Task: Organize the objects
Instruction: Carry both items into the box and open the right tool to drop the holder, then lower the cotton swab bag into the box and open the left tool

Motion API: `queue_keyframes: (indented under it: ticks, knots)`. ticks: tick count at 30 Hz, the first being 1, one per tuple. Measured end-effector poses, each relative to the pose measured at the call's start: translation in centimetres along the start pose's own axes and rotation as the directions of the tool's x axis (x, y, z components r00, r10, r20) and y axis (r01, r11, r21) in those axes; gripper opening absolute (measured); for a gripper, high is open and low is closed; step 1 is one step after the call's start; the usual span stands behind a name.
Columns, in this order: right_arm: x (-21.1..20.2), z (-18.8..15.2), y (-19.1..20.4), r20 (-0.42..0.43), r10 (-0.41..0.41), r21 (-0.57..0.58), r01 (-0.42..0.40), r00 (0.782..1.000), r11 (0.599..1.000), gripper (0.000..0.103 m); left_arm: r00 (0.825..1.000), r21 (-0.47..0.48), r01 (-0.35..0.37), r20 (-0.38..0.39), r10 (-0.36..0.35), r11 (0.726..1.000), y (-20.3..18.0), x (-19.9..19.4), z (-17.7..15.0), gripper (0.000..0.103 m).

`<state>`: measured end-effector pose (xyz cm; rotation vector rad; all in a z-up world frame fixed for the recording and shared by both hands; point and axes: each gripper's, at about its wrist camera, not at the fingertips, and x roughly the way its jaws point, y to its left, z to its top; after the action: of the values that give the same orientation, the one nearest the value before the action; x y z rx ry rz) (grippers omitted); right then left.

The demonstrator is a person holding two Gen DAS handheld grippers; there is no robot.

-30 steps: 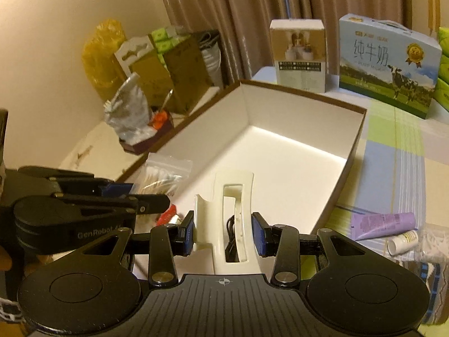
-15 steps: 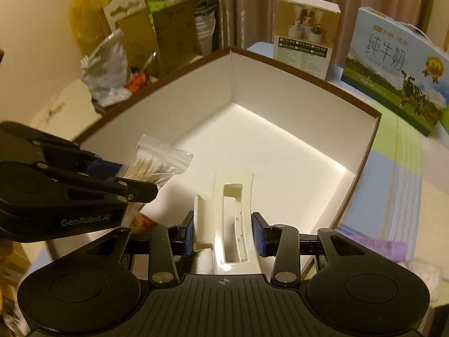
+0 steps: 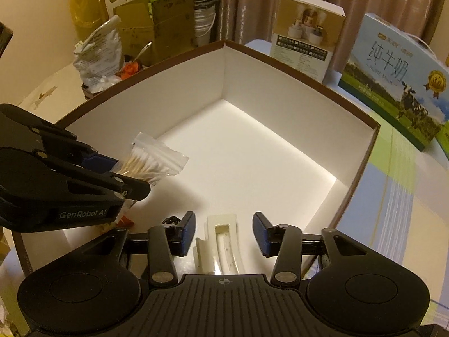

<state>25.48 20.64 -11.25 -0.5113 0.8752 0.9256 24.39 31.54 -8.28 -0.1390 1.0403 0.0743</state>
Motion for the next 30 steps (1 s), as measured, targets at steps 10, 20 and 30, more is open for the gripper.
queue_keyframes:
  ticks: [10,20,30]
  knots:
    - [-1.3,-0.2,-0.1,0.023,0.025,0.014,-0.025,0.999,1.0,0.064,1.0,0.021,-0.009,0.011,0.008,1.0,-0.5,-0.1,0.0,0.029]
    - [-3.8,-0.8,0.1,0.071,0.051,0.023,-0.053,0.996,0.998,0.081,0.999,0.023,-0.031,0.03,0.03,0.999,-0.3,-2.4,-0.5,0.057]
    - [-7.8,-2.3,0.5,0.131,0.084,0.065,-0.093,0.988,0.994,0.087,0.997,-0.028,-0.062,0.044,0.063,0.998,-0.1,-6.3,-1.8,0.074]
